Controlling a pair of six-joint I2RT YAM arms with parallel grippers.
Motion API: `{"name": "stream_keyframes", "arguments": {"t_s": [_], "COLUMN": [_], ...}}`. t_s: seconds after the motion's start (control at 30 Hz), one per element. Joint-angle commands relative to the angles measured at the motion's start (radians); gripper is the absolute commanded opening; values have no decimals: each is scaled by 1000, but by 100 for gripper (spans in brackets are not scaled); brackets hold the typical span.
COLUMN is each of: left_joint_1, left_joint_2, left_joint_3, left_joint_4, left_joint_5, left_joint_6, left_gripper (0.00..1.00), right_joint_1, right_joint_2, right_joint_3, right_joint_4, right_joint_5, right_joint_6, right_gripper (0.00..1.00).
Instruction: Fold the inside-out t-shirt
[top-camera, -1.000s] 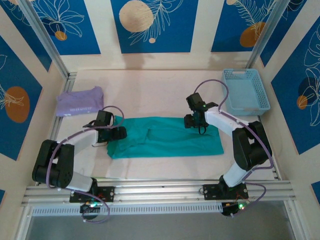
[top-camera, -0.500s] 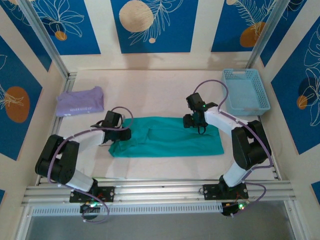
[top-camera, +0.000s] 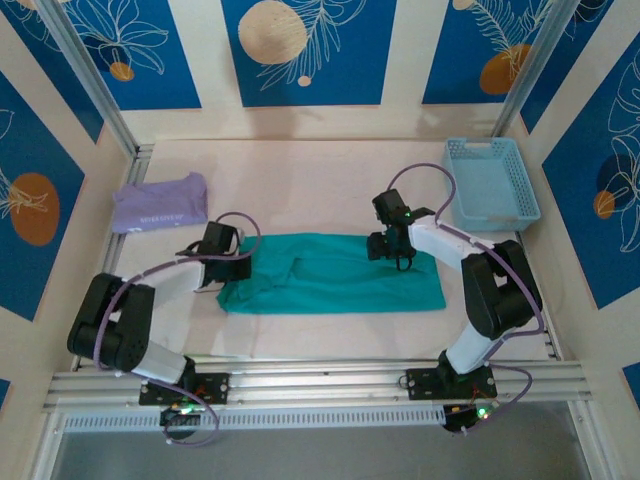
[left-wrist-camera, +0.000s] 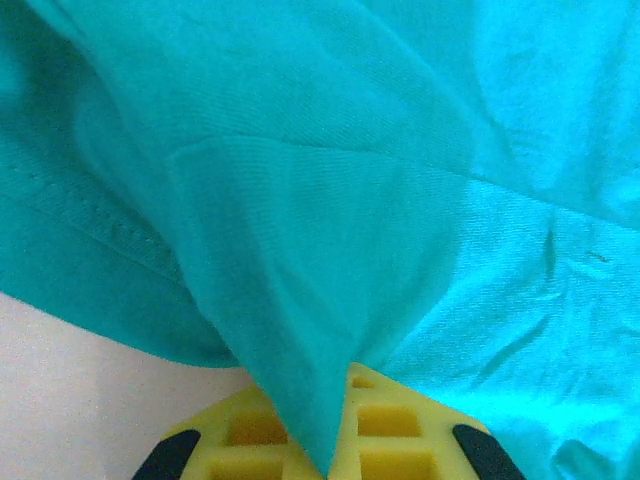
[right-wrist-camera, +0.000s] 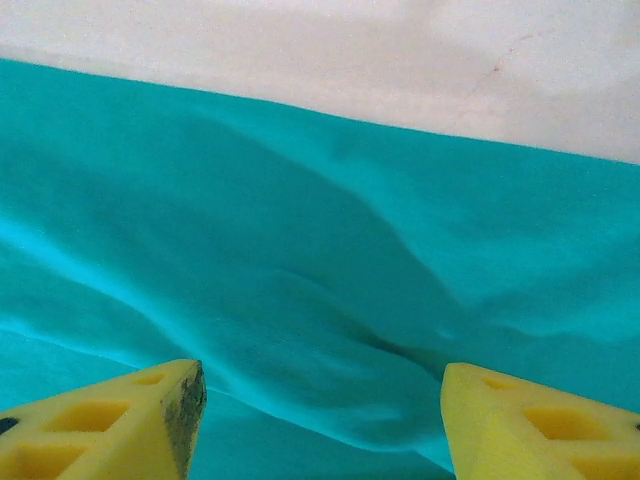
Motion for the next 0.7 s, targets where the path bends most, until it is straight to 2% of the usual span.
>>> {"name": "stream_keyframes", "arguments": {"t_s": [0.0, 0.23, 0.33, 0.47, 0.67], "left_joint_1": [33, 45, 47, 18, -181], "left_joint_2": [-84, -151, -144, -91, -30], "left_joint_3": [49, 268, 354, 484, 574], "left_joint_4": [-151, -461, -521, -622, -647], "left_joint_5": [-121, -499, -582, -586, -496], "left_joint_6": [22, 115, 149, 146, 69], "left_gripper": [0, 0, 0, 0, 0], "right_joint_1": [2, -28, -42, -64, -92], "right_joint_2": [-68, -166, -210, -254, -266], "right_joint_3": [-12, -19, -30, -58, -78], "right_joint_4": [9, 2, -5, 12, 21], "right_joint_5": [-32, -97, -115, -148, -172], "right_joint_6": [-9, -12, -6, 7, 21], "right_gripper": [64, 64, 65, 65, 65]}}
